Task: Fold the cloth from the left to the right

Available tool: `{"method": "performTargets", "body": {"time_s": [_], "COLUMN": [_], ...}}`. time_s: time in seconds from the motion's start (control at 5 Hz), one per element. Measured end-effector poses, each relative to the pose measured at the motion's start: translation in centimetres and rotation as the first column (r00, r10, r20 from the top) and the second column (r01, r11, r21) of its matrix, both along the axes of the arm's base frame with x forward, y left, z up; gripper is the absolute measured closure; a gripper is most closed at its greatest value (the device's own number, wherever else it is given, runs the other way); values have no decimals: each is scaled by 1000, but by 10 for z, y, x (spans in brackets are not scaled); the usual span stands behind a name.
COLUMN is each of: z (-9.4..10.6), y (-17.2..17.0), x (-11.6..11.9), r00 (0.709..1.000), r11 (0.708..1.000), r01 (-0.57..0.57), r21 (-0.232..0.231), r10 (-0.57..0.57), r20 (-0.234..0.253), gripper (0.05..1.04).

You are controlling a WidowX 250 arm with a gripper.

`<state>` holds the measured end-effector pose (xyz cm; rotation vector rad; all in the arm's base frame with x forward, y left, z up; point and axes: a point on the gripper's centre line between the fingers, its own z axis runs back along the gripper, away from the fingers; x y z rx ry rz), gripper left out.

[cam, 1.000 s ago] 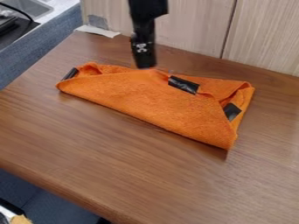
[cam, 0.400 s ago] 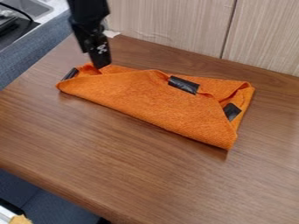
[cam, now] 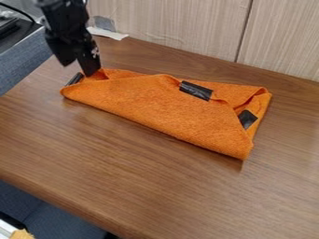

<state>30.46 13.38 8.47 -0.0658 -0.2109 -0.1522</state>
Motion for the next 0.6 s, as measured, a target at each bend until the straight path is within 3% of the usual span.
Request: {"method": "performTargets", "body": {"time_s": [0.2,0.4,0.6], "z": [-18,-21,-35], "y": [12,19,17], "x": [-1,-2,-4], "r00": [986,970,955], "r11": [989,974,965], "r01": [-146,-219,-249], "r21": [4,60,89], "r10": [146,224,259], "r20": [-75,-90,-142], "gripper": [85,85,128]}}
